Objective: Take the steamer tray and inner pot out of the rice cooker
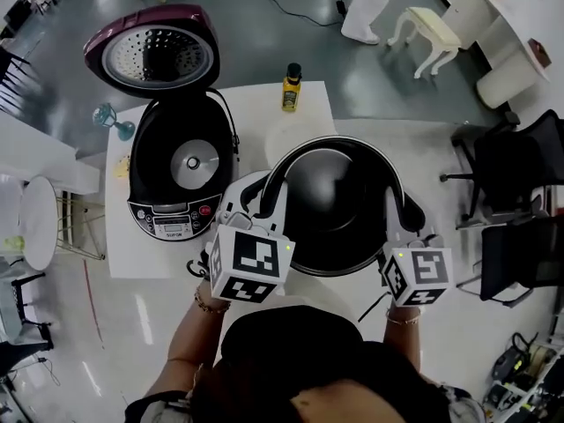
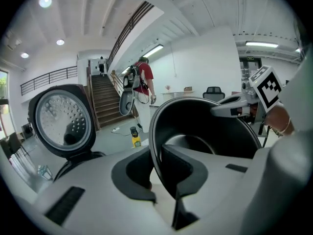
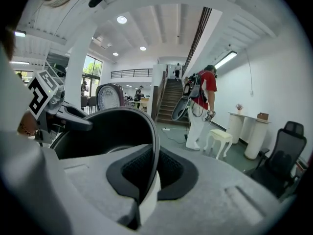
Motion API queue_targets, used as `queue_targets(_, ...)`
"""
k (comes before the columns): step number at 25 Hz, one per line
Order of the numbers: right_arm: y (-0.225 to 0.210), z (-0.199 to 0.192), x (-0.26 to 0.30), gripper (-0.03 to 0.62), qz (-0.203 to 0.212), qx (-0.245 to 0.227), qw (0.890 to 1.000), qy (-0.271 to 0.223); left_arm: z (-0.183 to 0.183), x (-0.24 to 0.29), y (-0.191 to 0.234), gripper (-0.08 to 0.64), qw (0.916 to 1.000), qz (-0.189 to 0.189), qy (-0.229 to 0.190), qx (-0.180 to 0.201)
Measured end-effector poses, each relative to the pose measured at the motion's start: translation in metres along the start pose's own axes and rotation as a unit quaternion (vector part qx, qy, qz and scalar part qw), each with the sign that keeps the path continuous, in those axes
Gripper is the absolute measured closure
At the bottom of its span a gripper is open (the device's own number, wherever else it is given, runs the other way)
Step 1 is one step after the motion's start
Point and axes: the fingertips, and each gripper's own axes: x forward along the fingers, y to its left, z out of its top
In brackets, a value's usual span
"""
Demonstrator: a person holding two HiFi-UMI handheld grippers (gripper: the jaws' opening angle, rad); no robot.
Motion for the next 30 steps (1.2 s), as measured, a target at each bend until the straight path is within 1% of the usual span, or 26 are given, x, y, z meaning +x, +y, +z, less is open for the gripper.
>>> queue_targets(4, 0.000, -0.031, 0.001, 0.575, 0.018, 0.008, 0.999, 0.033, -0.028, 0.006, -0.016, 0.512, 0.9993, -0.001, 0.035, -0.015)
queue_targets(9, -0.001, -0.067, -0.001, 0.574, 0.045, 0.012, 0.997, 0.070, -0.058, 0.009, -0.039, 0.512, 0.9970, -0.010, 0.065, -0.040)
queue_targets(18, 0.011, -0.130, 0.006, 0.574, 0.082, 0.024, 0.987, 0.136, -0.120, 0.018, -0.062, 0.508, 0.9892, -0.011, 0.134, -0.060)
queue_targets(25, 0.017, -0.159, 0.022, 0.574, 0.107, 0.016, 0.980, 0.166, -0.155, 0.029, -0.068, 0.505, 0.9825, -0.006, 0.167, -0.082)
queue_targets(30, 0.018, -0.170, 0.035, 0.574, 0.120, 0.011, 0.976, 0.180, -0.168, 0.039, -0.067, 0.505, 0.9789, -0.001, 0.182, -0.093)
